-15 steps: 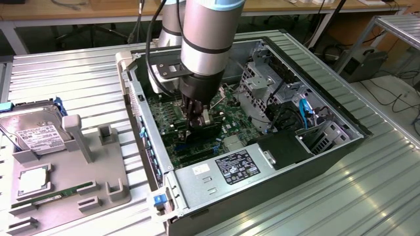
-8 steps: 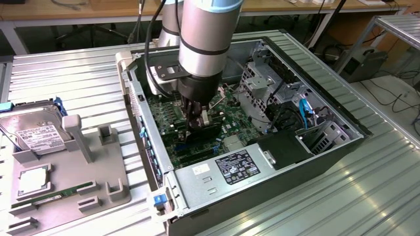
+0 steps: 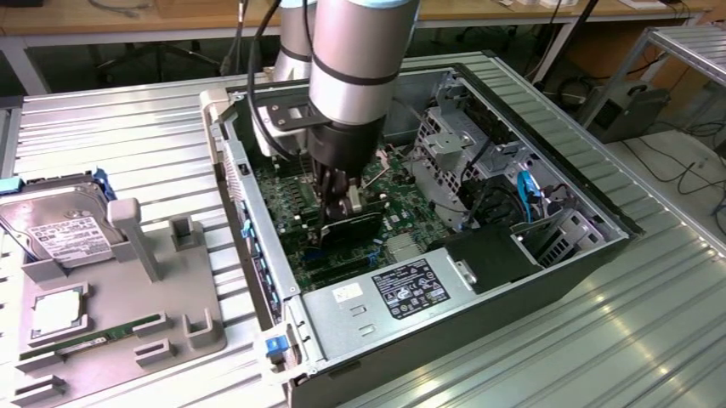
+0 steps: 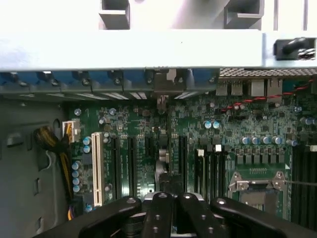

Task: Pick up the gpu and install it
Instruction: 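Press down on the gpu until it lock into place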

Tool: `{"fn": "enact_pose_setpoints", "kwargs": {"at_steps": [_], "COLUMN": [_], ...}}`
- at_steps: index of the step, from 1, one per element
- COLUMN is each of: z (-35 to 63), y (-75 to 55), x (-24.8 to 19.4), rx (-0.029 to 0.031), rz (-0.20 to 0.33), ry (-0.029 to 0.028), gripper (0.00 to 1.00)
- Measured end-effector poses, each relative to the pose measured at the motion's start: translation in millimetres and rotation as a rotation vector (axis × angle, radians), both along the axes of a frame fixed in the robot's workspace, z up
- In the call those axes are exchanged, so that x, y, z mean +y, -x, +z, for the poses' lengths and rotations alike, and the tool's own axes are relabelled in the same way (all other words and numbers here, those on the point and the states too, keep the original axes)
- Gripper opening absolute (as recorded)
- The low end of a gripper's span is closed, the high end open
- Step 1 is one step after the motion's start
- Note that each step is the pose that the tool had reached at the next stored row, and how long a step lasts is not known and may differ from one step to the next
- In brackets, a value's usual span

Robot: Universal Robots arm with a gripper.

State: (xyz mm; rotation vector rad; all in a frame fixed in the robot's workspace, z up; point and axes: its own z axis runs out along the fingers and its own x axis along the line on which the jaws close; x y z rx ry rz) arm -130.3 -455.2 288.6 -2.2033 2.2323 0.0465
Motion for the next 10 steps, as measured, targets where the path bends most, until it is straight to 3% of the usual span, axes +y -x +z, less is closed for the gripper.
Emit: {"fn": "enact_pose_setpoints", "kwargs": {"at_steps": [4, 10], "z": [14.6, 14.6], "y": [-0.3, -0.3], "x": [0.0, 0.0], "rx": [0.0012, 0.0013], "rz": [0.000, 0.000], "ry": [0.0001, 0.0002], "gripper": [0.11, 0.11]}}
